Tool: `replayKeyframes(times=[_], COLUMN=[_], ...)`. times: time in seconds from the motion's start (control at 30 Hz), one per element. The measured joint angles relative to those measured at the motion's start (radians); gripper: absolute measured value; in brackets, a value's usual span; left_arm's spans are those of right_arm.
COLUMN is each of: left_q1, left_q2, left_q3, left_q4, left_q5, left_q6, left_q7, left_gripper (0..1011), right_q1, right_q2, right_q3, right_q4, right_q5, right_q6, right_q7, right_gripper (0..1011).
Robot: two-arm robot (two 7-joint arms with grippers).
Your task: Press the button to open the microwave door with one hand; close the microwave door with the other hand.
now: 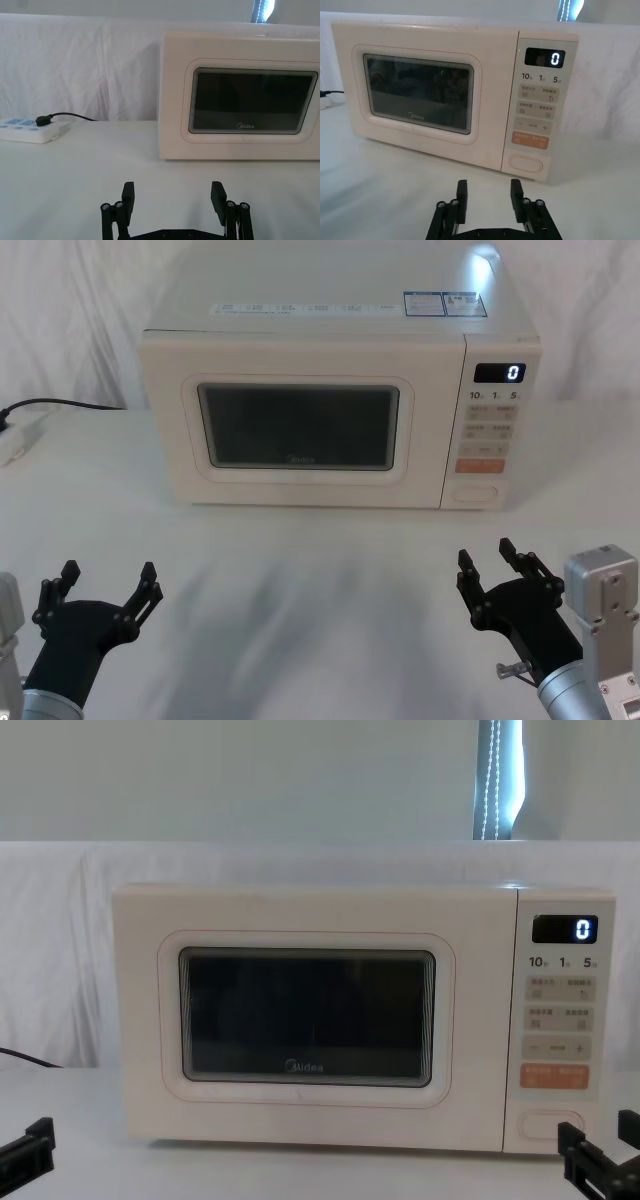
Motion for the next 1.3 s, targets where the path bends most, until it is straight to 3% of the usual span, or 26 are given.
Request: replayKeyframes(times=[0.63,1.3], left_q1=[0.0,0.0], left_q2=[0.0,0.0], left_q3=[0.0,0.0], left_q4=[0.0,0.0], left_q5=[0.0,0.0], left_q6=[0.0,0.0], left_q7=[0.0,0.0], left_gripper=[1001,1001], right_q1=[0.0,-0.003], right_q2=[0.0,-0.012], right_q3=[0.0,0.016], right_q4=[0.0,-0.009], right_q5=[0.0,-0.016], right_q6=[0.0,0.004], right_q7=[0.0,0.006], right_gripper=[0,0])
